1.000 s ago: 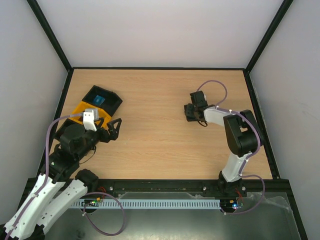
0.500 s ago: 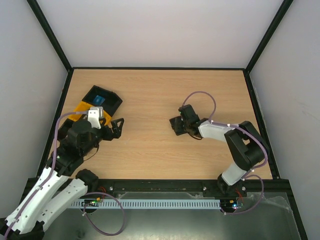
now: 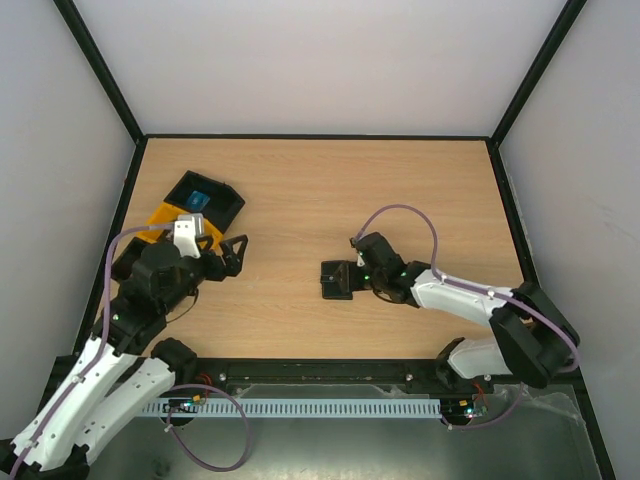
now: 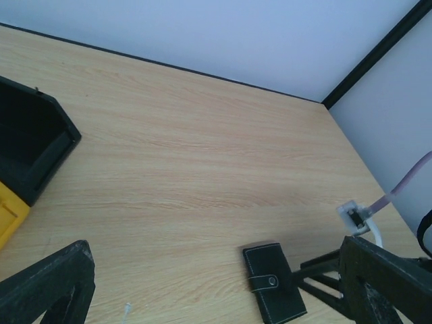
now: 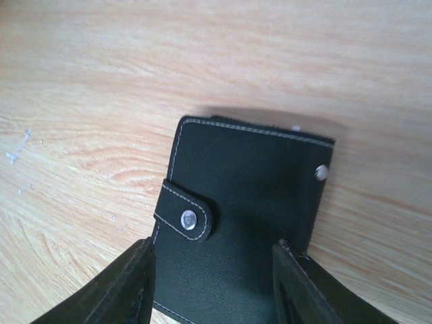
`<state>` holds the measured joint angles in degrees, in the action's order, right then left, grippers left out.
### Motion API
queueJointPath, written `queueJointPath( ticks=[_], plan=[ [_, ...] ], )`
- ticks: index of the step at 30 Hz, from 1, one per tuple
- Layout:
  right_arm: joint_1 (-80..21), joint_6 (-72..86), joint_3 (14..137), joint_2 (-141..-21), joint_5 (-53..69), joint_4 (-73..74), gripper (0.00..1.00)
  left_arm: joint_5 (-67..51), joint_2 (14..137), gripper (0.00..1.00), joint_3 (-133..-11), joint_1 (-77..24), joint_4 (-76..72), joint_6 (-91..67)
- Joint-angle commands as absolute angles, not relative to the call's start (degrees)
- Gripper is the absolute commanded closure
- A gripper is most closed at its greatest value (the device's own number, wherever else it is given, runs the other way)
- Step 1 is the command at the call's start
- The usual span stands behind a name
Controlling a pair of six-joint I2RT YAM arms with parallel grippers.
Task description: Take the credit cards out of the card holder
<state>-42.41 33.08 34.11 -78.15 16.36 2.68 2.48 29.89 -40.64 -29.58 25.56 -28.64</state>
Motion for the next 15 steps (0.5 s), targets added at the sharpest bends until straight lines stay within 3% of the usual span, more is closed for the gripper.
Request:
queueJointPath(
  ticks=[1,15],
  plan=[
    [-41.13,34.18,35.67,-74.91,8.83,7.70,0.55,-2.88,31.68,0.02,-38.10,-29.44,21.25,-32.99],
    [-36.56,49.00,24.57,-78.80,20.52,-16.51,0.59,-13.59,52.04,0.24,-30.56,-32.02,0.31,-38.46]
  ],
)
